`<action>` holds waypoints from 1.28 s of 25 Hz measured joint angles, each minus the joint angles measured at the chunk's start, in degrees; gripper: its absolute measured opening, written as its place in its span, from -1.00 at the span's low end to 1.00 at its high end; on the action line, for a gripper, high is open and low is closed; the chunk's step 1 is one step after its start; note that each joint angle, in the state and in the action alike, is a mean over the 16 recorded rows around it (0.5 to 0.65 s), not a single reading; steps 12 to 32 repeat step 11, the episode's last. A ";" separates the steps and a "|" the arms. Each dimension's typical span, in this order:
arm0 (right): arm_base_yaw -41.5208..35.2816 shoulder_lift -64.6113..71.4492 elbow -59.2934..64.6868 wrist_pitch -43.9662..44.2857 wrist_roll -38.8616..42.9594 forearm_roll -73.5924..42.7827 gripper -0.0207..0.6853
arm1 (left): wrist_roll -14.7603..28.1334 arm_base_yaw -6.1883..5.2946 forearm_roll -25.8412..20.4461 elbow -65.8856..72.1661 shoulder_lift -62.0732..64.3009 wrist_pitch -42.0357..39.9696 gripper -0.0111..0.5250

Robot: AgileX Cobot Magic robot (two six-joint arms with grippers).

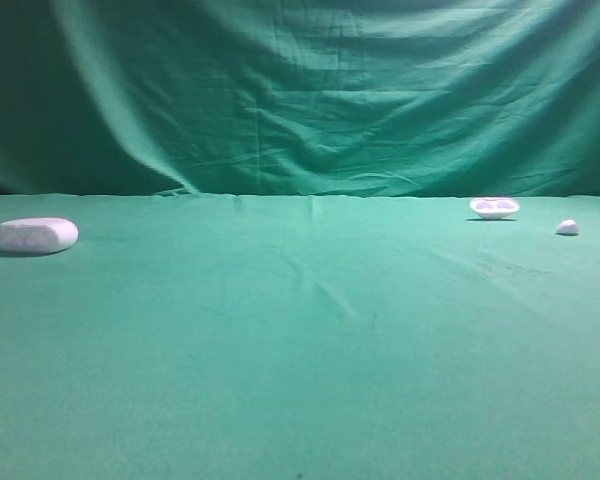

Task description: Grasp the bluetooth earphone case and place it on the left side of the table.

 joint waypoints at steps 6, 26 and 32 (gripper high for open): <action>0.00 0.00 0.00 0.00 -0.01 0.00 -0.94 | 0.00 0.00 0.00 0.00 0.00 0.00 -0.96; 0.00 0.00 0.00 0.00 -0.01 0.00 -0.94 | 0.00 0.00 0.00 0.00 0.00 0.00 -0.96; 0.00 0.00 0.00 0.00 -0.01 0.00 -0.94 | 0.00 0.00 0.00 0.00 0.00 0.00 -0.96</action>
